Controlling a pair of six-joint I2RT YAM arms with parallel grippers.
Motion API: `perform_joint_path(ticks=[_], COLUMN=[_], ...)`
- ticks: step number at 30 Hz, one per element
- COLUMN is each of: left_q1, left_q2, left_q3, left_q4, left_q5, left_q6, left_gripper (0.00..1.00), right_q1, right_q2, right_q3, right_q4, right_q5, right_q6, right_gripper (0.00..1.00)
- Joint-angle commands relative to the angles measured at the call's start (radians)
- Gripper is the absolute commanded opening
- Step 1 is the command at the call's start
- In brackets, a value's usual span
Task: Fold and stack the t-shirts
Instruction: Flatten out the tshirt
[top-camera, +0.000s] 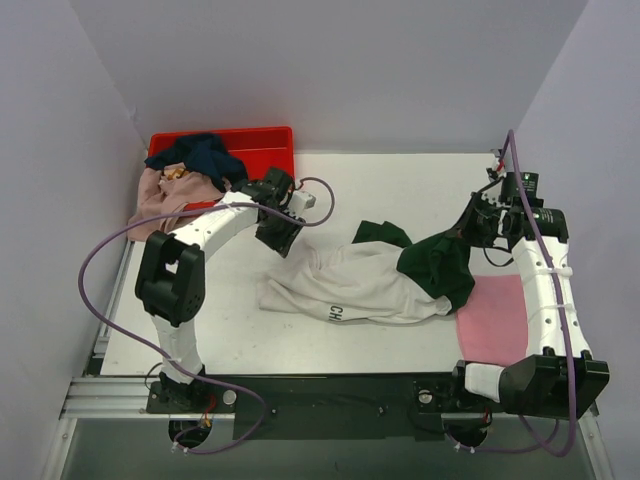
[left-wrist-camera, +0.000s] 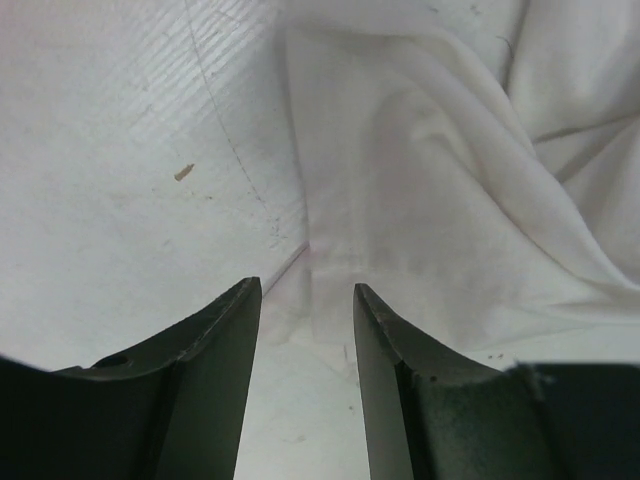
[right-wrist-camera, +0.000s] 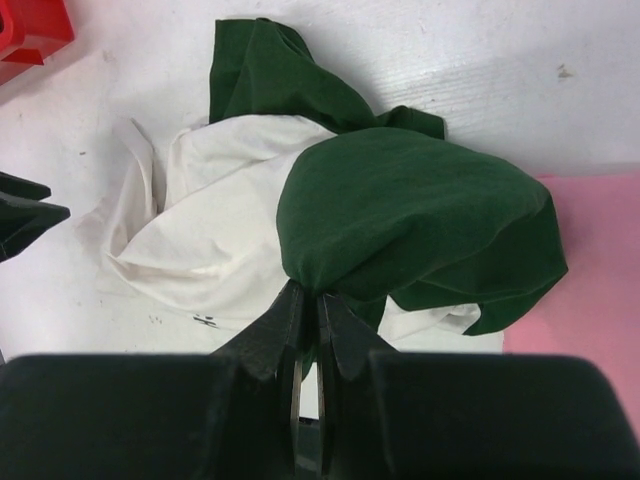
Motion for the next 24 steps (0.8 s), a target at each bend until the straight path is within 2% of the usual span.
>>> perform_joint_path(ticks=[1,5,9,12,16,17,18,19,21,24], left_q1=[0.051,0.030,0.017,0.019,0.011,0.011,0.016,0.016,0.022,0.031], left_q2=[0.012,0.029,0.018,0.067,0.085,0.088,0.087,0.082,0.063,0.024], left_q3=[-0.013,-0.081,-0.135,-0.129,-0.109,-0.097,-0.091,-0.076,-0.060,-0.028], left_q4=[0.077,0.092,0.120,0.102,0.091,0.085,0.071,0.067,0.062,0.051], left_q5=[0.013,0.108,0.151,0.135,0.217,0.240,0.256,0.263,0.268,0.294], left_q6=[-0.345,-0.354,-0.348,-0.342,-0.331,-0.330,-0.323,-0.320,-0.317,-0.299], left_gripper=[0.52,0.52,0.57,0.57,0.54,0.43,0.37,0.20,0.00,0.00], right_q1=[0.005,0.003,0.003,0.005,0.005,0.005,0.005,0.005,0.005,0.003], right_q2=[-0.048,-0.066,-0.075,-0.078,-0.089,-0.092,-0.095,-0.098,-0.100,-0.100], right_q3=[-0.029,-0.049,-0.069,-0.069,-0.064,-0.061,-0.061,-0.063,-0.060,-0.049], right_q4=[-0.027,-0.036,-0.035,-0.036,-0.040,-0.041,-0.041,-0.043,-0.043,-0.047], right_q5=[0.012,0.027,0.029,0.027,0.032,0.038,0.041,0.046,0.047,0.047], right_q6=[-0.002,-0.005,-0.001,0.007,0.010,0.007,0.006,0.004,0.003,0.001], right_gripper=[0.00,0.00,0.00,0.00,0.00,0.00,0.00,0.00,0.00,0.00])
